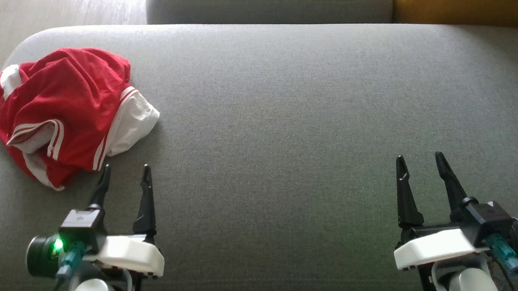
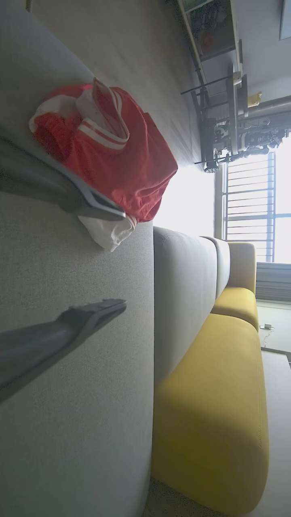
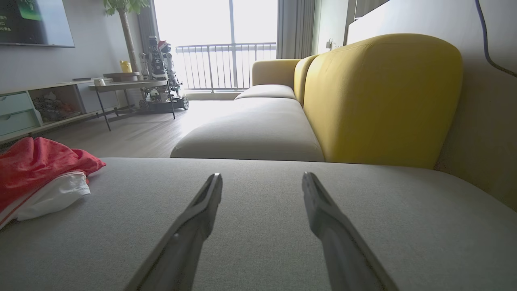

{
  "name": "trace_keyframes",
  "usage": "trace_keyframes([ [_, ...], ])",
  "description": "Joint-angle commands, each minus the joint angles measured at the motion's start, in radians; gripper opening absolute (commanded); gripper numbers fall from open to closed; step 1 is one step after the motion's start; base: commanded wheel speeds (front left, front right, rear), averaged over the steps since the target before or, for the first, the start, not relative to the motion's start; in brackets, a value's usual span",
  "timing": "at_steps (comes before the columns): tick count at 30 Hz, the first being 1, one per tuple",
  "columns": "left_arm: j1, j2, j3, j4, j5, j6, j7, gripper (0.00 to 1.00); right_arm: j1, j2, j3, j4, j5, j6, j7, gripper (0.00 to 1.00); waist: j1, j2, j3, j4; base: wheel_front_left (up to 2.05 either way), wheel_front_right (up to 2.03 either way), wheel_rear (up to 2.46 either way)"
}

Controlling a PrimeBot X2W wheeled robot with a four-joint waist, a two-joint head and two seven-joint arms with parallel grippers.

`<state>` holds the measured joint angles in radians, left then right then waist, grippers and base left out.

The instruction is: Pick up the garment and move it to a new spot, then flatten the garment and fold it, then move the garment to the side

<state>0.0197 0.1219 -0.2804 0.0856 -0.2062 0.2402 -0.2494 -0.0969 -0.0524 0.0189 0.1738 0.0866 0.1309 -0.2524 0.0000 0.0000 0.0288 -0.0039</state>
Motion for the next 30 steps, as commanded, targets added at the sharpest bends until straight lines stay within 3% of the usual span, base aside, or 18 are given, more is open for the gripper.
trace_keyframes([
  [1,-0.022,0.0,0.044,-0.026,-0.001,-0.007,-0.012,1.0,-0.05,0.002,0.018,-0.027,-0.002,0.0,-0.009,1.0,0.0,0.0,-0.001,0.0,0.0,0.0,0.0],
  [11,-0.017,-0.051,0.127,0.014,0.041,-0.103,-0.012,1.0,-0.053,0.002,0.014,-0.01,0.017,0.0,-0.009,1.0,0.0,0.0,-0.004,0.0,0.0,0.0,0.0],
  [30,-0.02,-0.071,0.175,0.045,0.088,-0.137,-0.012,1.0,-0.057,0.002,0.0,-0.001,0.012,0.0,-0.009,1.0,0.0,0.0,-0.005,-0.005,0.0,0.0,0.0],
])
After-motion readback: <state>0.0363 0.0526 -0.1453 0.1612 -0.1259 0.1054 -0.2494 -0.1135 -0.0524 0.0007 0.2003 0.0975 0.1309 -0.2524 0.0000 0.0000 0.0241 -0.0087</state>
